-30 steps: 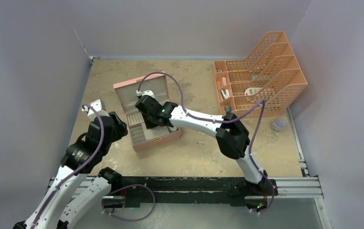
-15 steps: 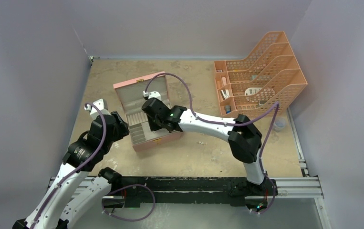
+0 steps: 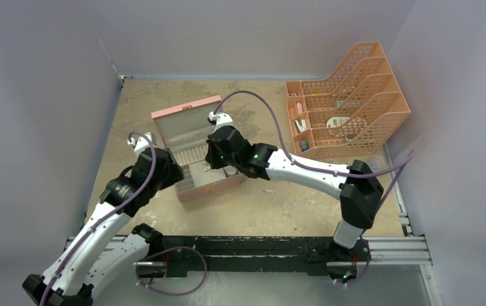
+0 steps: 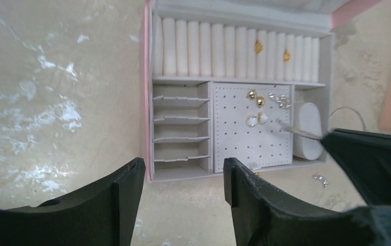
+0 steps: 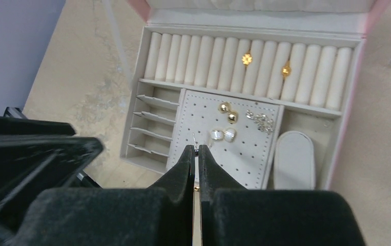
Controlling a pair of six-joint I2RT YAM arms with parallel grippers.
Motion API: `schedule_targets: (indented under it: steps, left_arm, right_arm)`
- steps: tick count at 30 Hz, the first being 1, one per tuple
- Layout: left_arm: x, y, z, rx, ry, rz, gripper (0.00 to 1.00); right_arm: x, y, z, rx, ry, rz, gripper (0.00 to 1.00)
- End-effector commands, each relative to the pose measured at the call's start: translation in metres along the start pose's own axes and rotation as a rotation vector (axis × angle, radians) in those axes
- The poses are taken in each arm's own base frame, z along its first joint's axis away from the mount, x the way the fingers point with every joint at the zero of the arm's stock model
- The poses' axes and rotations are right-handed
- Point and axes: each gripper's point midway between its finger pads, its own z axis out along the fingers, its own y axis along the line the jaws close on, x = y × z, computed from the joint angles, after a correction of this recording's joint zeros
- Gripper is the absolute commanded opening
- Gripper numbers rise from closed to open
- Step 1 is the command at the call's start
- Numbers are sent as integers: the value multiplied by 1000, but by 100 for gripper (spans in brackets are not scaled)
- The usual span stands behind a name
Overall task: Organize the mixed jewelry
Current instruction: Place the jewelry in the jewelry box, then move the jewelry box to the center of the board.
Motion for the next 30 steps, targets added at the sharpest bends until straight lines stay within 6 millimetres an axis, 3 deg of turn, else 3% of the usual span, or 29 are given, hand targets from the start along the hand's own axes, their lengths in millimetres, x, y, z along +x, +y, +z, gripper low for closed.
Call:
schedule_targets:
  steps: [1, 5, 11, 18, 30]
  left_arm:
    - [25, -7, 27, -26, 96, -83, 59]
    - [45, 3, 48, -116, 149, -125, 68]
    - [64, 8, 60, -138, 193, -146, 68]
    - [65, -39, 50, 234, 179, -65, 62]
    - [88, -86, 27, 587, 291, 35, 49]
  right_arm:
    - [-35, 3, -30, -63, -121, 33, 0]
    - [-40, -7, -46, -66, -144, 42, 0]
    - [-39, -12, -63, -88, -146, 25, 0]
    - [-32, -19, -75, -90, -105, -34, 0]
    - [-22, -31, -80, -67, -34, -126, 0]
